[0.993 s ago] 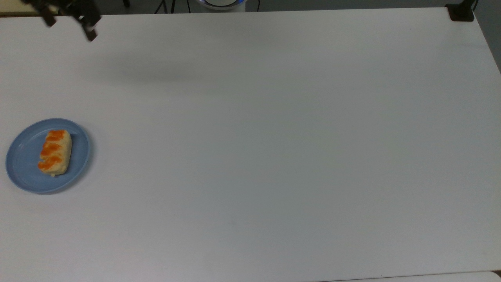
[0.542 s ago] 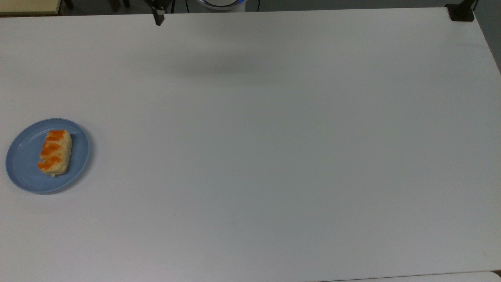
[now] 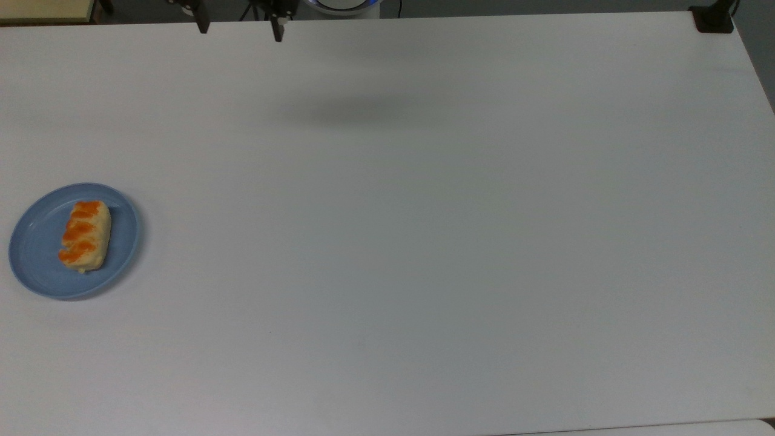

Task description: Put the bread onto the plate

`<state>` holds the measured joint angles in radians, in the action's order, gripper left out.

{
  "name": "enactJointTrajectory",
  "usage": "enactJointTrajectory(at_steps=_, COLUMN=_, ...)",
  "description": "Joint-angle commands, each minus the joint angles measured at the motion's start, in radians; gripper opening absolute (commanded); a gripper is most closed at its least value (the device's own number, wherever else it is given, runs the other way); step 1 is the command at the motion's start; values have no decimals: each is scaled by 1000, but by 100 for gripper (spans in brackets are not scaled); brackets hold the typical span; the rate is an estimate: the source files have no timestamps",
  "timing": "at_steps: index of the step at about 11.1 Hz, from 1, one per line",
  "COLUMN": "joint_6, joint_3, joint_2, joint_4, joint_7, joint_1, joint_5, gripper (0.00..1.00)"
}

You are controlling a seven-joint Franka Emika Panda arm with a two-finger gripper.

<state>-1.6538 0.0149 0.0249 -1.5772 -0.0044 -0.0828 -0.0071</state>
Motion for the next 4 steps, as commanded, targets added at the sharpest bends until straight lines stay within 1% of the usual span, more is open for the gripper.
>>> enactJointTrajectory(at_steps=1, joint_6=-12, joint_3=-62, joint_2=-14, joint_4=-26, joint_7=-19, joint_1=-31, joint_5=-27, gripper=100)
enactJointTrajectory(at_steps=4, joint_6=-18, joint_3=-62, joint_2=-13, joint_4=-23, joint_7=-25, joint_1=-32, joint_5=-28, gripper=100)
